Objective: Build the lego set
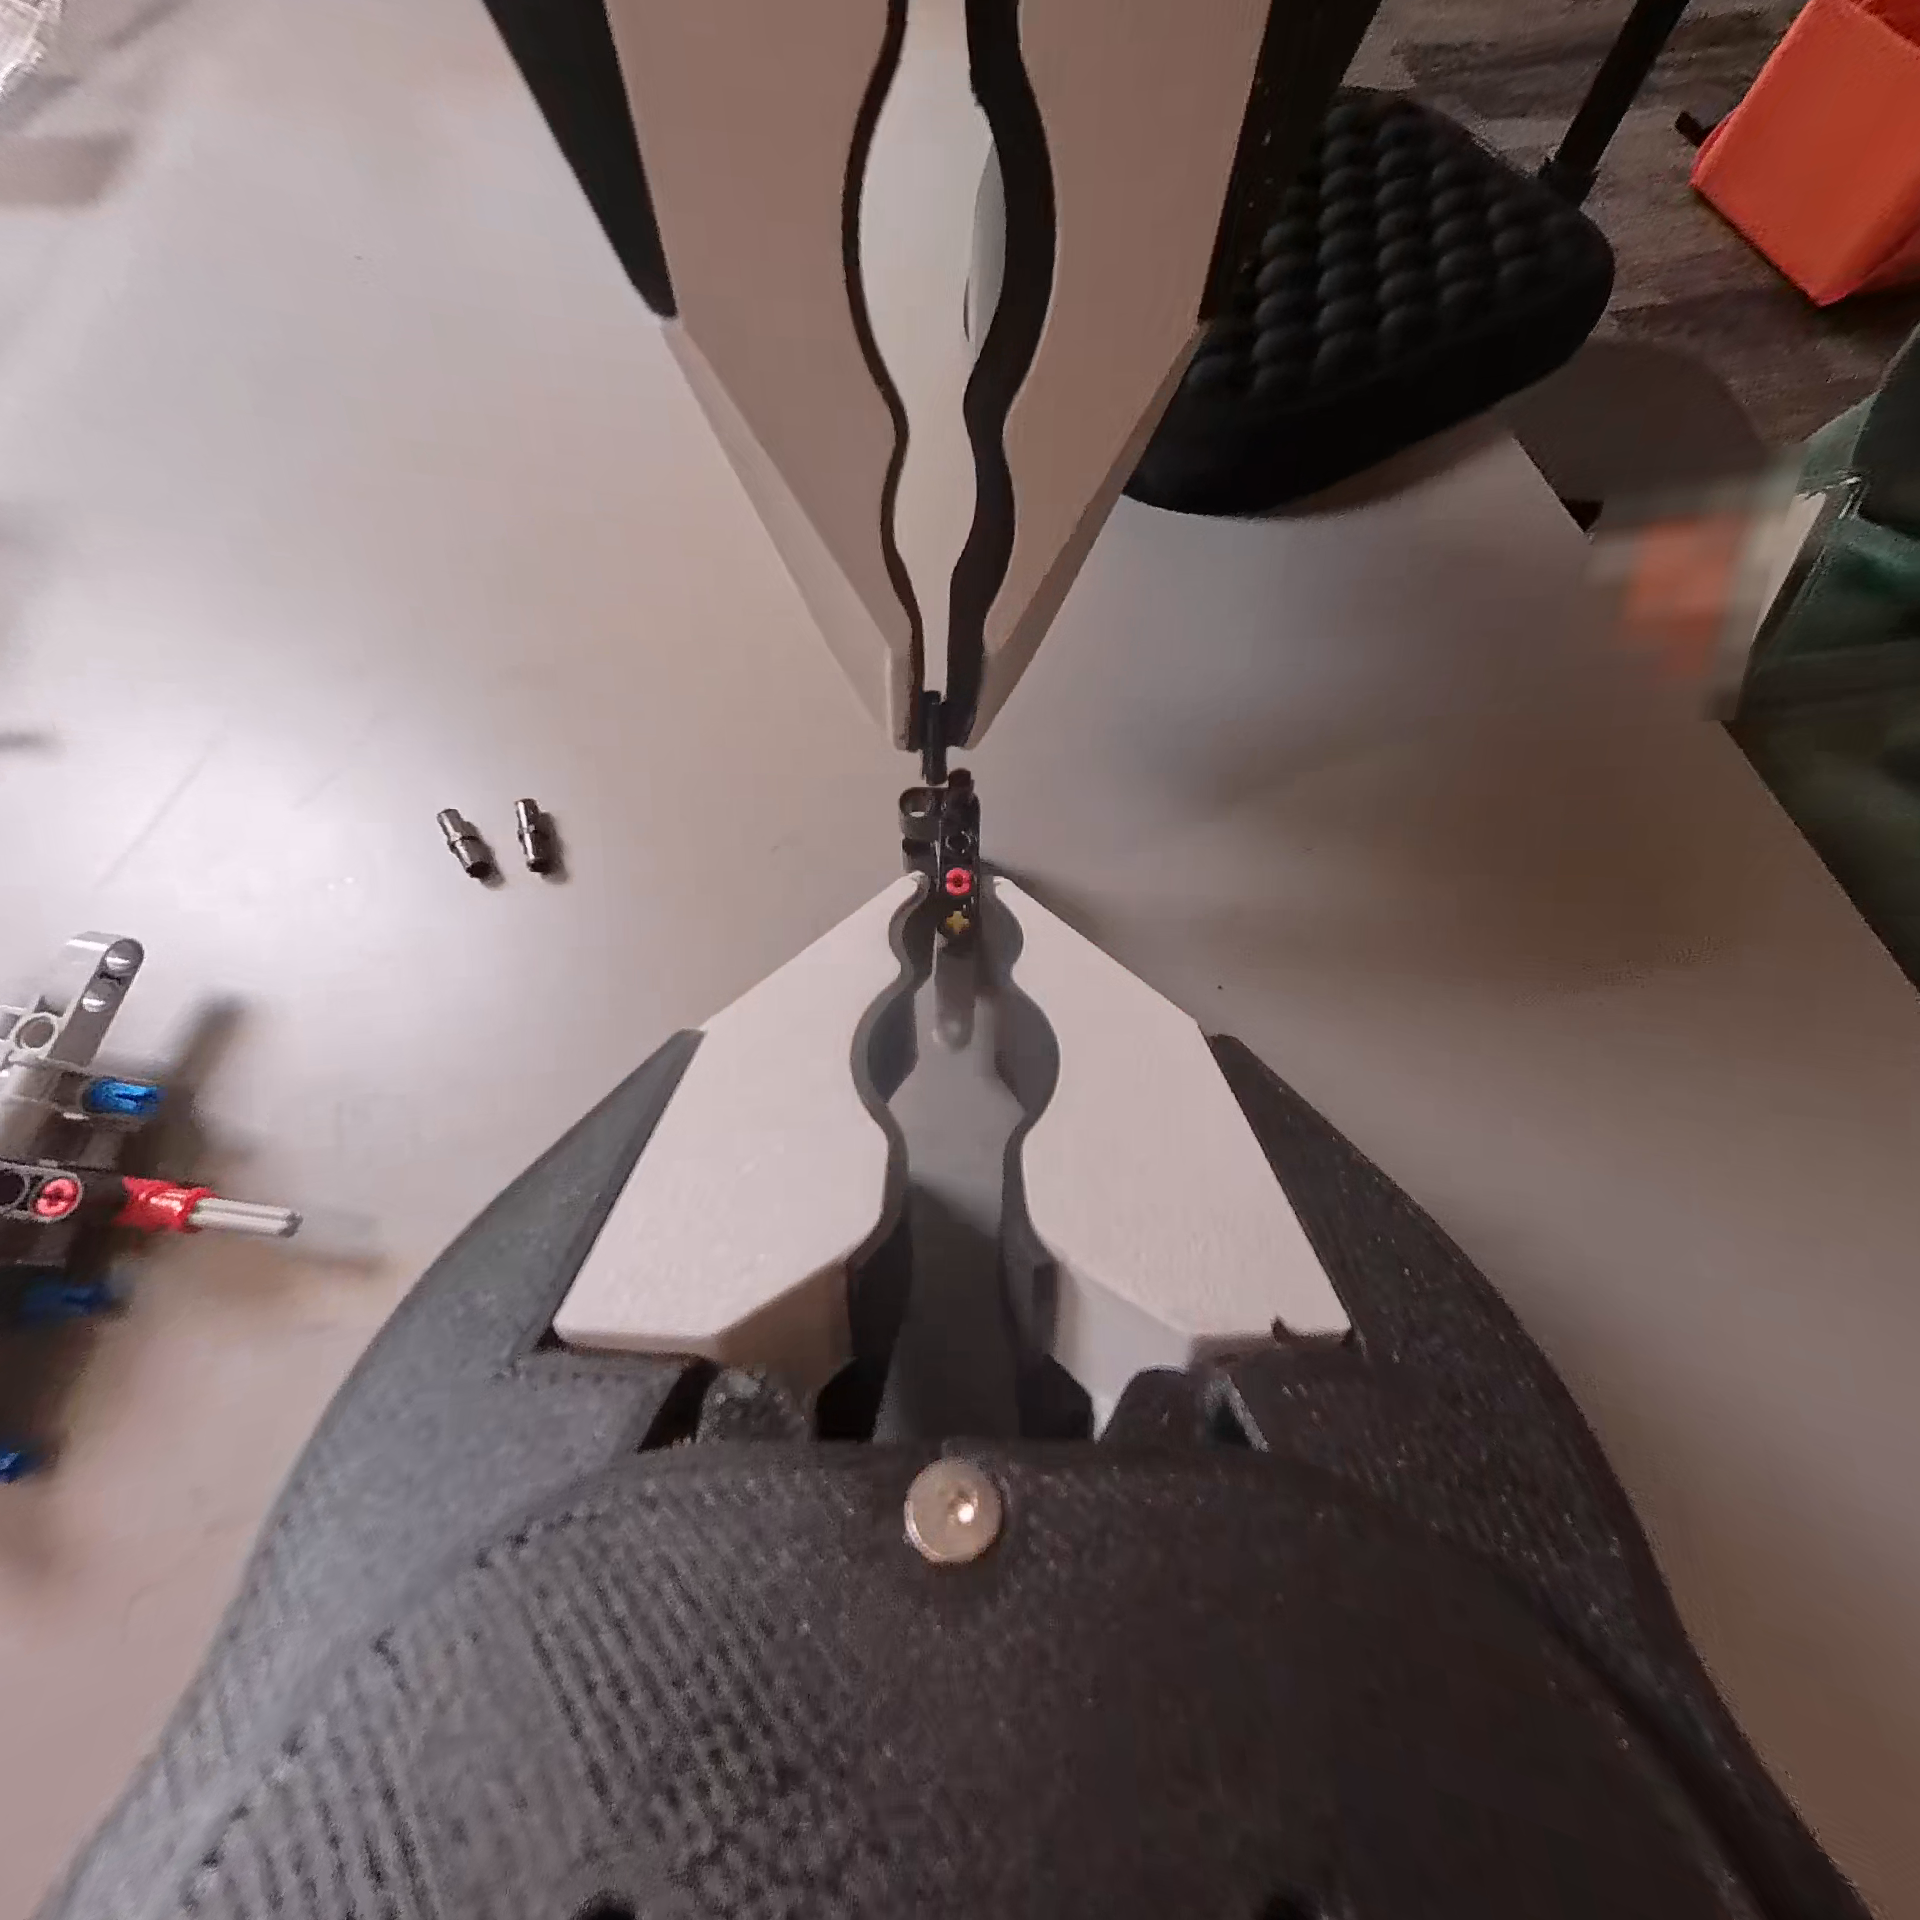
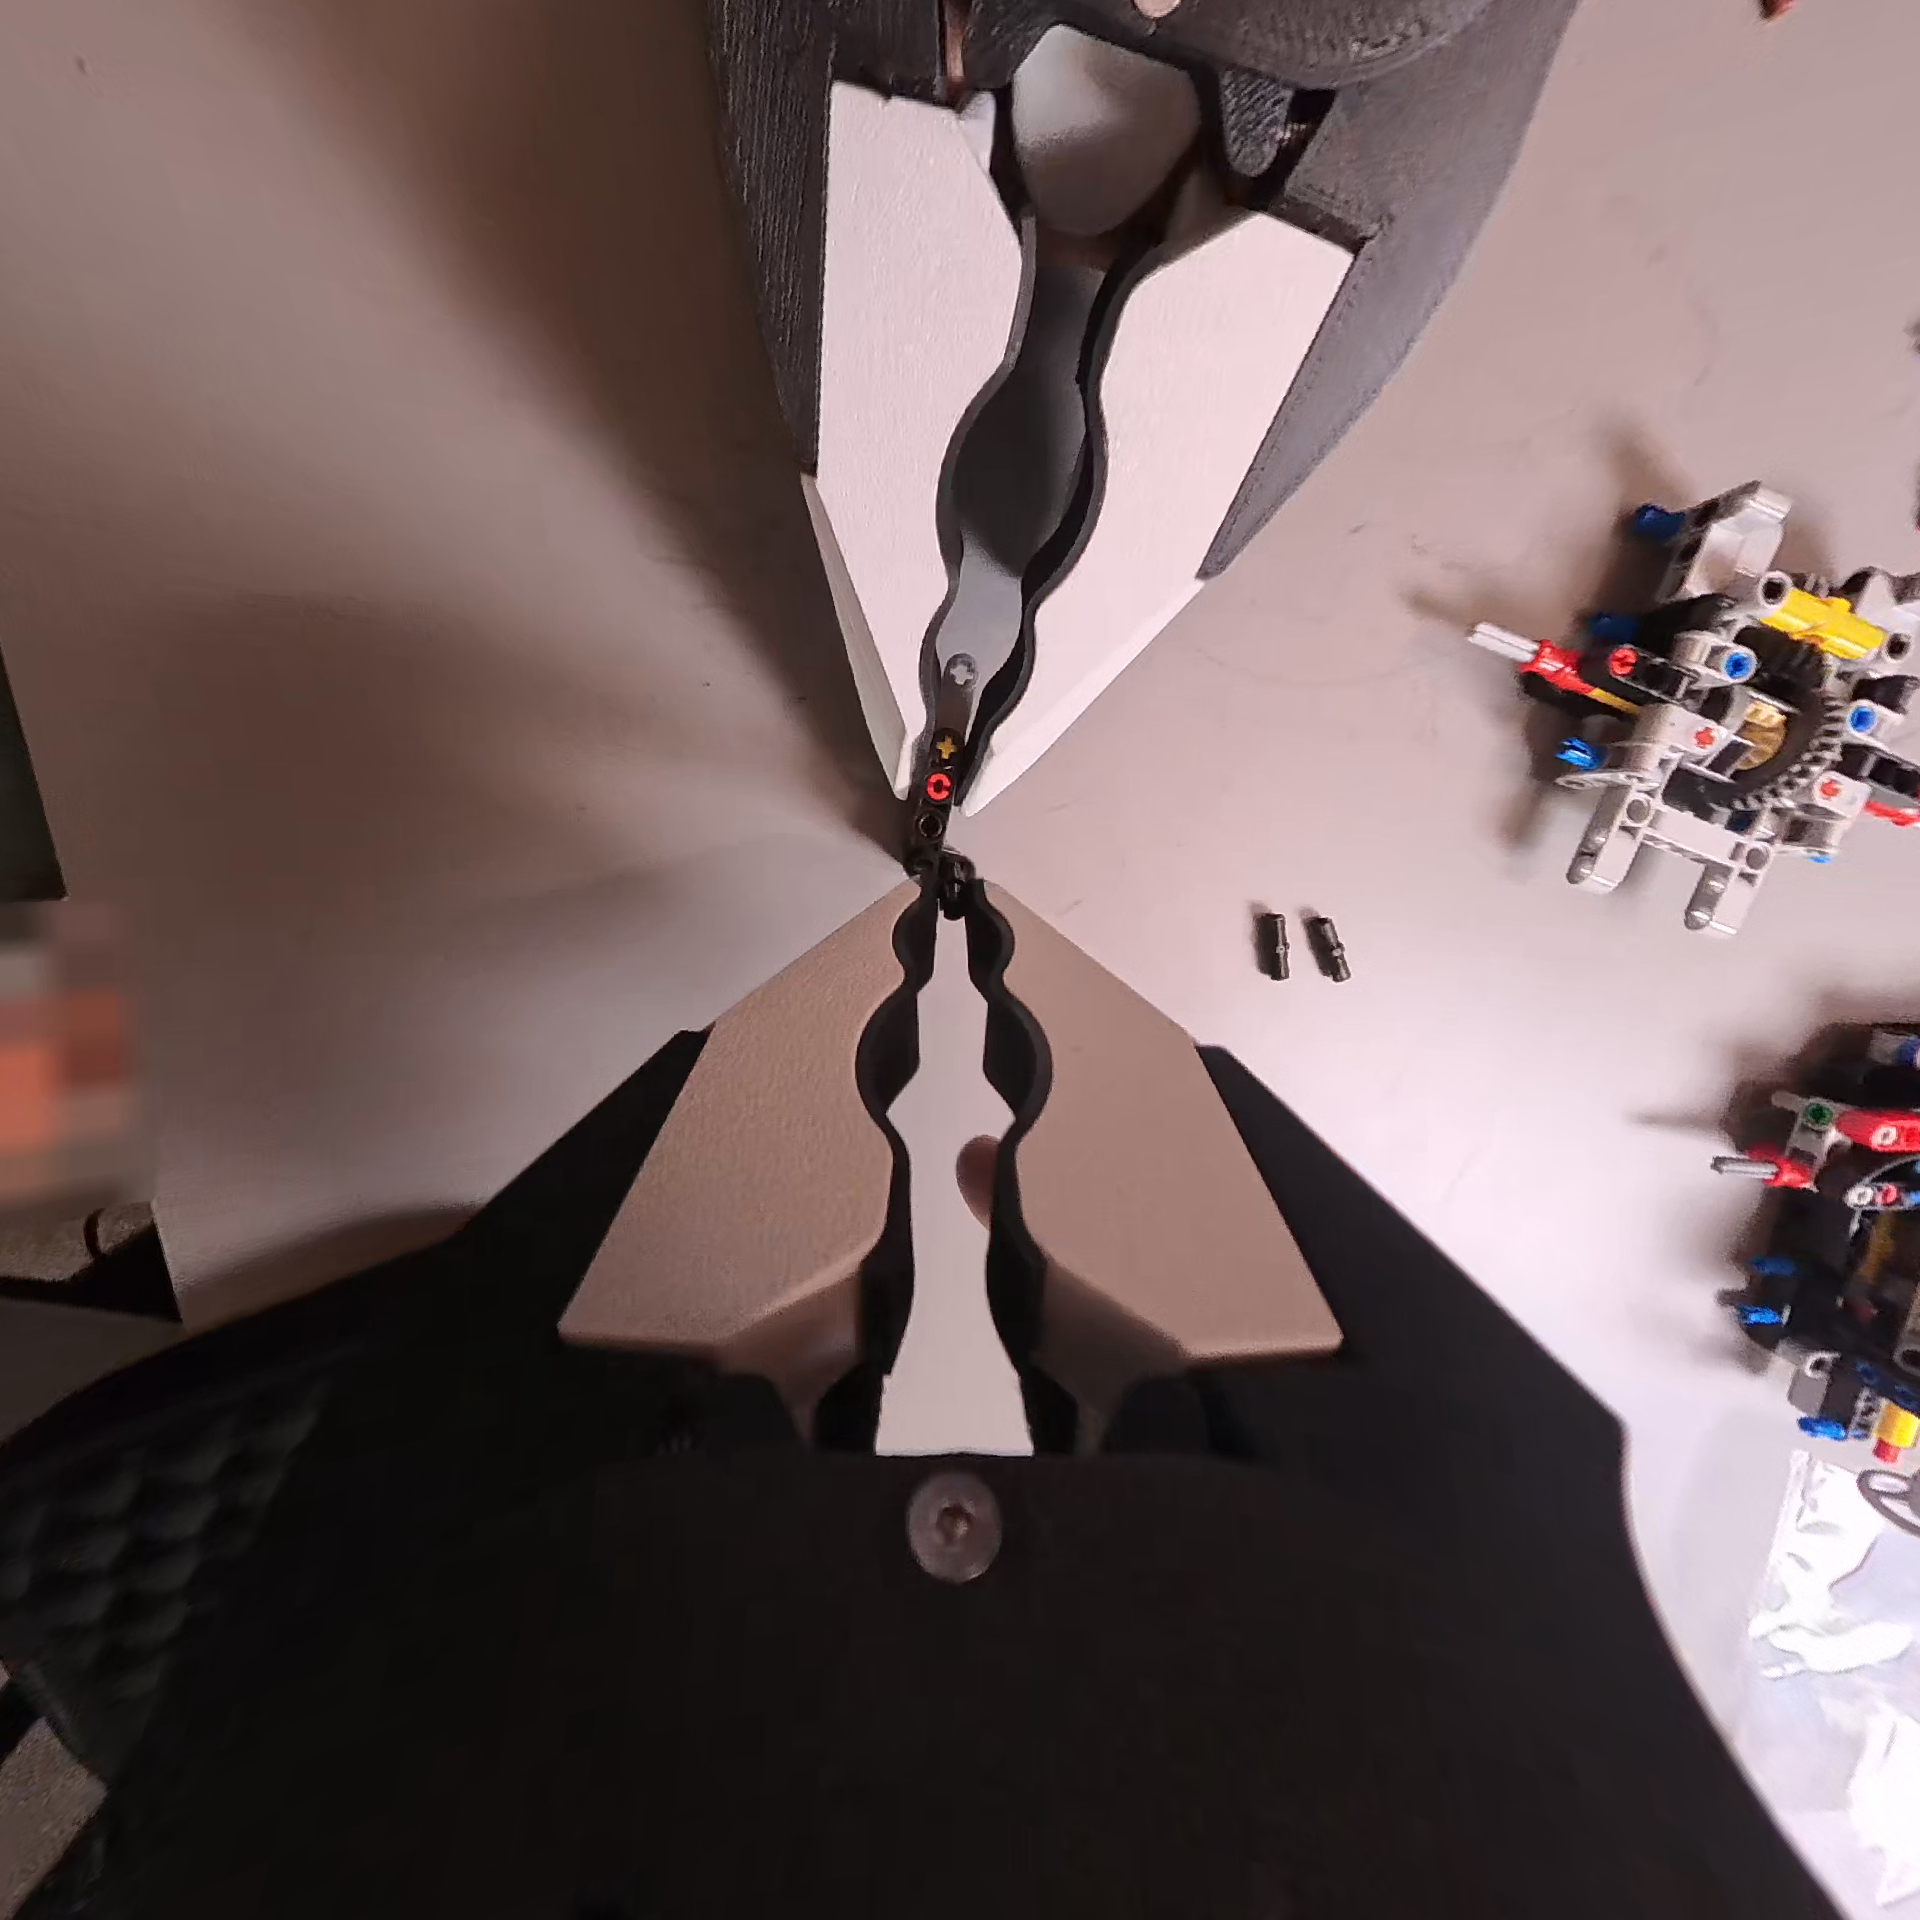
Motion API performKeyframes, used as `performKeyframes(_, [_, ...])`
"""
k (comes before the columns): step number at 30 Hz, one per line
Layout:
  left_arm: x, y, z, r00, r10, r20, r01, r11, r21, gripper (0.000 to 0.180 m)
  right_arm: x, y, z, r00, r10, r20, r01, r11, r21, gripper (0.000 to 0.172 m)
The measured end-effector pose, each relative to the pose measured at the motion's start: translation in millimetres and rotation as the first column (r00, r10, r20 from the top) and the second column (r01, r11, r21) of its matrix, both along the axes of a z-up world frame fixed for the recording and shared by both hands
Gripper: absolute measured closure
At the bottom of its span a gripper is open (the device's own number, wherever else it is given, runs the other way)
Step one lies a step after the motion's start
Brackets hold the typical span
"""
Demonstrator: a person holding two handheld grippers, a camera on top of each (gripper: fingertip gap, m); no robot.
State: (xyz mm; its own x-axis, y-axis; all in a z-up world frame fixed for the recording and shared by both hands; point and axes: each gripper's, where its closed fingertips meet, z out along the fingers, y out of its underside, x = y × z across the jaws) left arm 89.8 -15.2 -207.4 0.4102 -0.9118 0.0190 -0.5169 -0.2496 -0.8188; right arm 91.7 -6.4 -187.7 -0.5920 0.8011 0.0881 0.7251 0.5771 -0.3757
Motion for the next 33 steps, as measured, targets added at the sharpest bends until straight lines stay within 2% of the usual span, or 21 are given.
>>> performKeyframes(5, [1.2, -1.1, 0.0, 0.999, -0.04, -0.006, 0.041, 0.999, 0.009, 0.174, 3.8, 0.8, -7.3, 0.995, 0.061, 0.083, -0.063, 0.998, 0.031, 0.168])
performKeyframes(10, [1.3, -1.4, 0.0, 0.997, -0.082, -0.005, 0.082, 0.997, 0.012, 0.174, 2.9, -0.2, -7.6, 0.985, 0.134, 0.108, -0.14, 0.989, 0.053, 0.168])
performKeyframes(15, [3.5, -2.4, 0.1, 0.985, -0.171, 0.003, 0.171, 0.985, -0.007, 0.174, 3.7, -1.5, -7.7, 0.965, 0.223, 0.139, -0.235, 0.969, 0.078, 0.168])
performKeyframes(33, [1.3, -8.9, -0.6, 0.907, -0.419, 0.049, 0.422, 0.901, -0.103, 0.174, 5.4, -11.2, -10.6, 0.911, 0.384, 0.152, -0.396, 0.916, 0.06, 0.168])
